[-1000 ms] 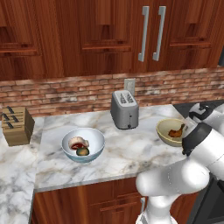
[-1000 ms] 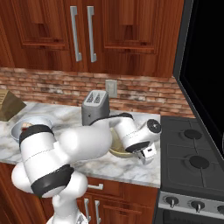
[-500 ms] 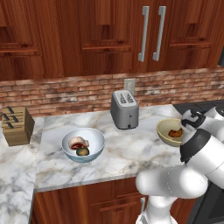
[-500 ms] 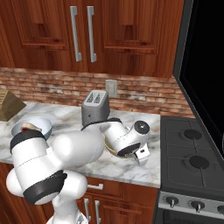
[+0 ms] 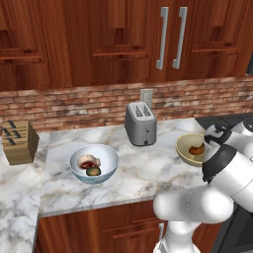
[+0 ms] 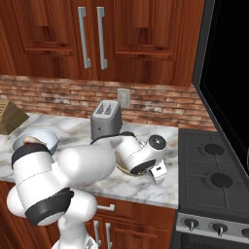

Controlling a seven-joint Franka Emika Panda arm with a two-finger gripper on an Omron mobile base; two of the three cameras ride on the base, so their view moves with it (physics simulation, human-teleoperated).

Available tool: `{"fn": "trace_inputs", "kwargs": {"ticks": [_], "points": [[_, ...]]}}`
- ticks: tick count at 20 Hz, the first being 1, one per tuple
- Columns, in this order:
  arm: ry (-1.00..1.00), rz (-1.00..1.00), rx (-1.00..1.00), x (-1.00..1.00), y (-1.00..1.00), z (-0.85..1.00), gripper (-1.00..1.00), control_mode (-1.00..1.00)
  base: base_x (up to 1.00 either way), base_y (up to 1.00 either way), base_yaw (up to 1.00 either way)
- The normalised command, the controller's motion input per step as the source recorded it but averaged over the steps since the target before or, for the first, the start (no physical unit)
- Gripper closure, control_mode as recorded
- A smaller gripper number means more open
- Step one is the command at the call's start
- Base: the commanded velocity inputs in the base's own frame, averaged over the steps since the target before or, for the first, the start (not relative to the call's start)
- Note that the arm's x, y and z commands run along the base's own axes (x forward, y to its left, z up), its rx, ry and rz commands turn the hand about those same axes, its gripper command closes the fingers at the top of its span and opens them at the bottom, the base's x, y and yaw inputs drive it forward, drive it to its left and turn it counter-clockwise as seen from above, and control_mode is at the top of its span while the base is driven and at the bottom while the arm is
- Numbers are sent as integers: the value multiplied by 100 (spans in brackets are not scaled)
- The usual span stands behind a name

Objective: Place the bowl containing the garlic and chicken drumstick in the microwave. Close the microwave door and press the start button to microwave the meal.

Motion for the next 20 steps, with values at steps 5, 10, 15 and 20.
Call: {"fn": "trace_inputs", "kwargs": {"ticks": [5, 10, 15, 20], "points": [[0, 0, 0, 0, 0, 0, 100, -100, 0, 0, 0], [0, 0, 0, -3, 0, 1, 100, -100, 0, 0, 0], [0, 0, 0, -35, 0, 41, 100, -100, 0, 0, 0], [-8, 0, 0, -38, 13, 75, 100, -100, 0, 0, 0]]}}
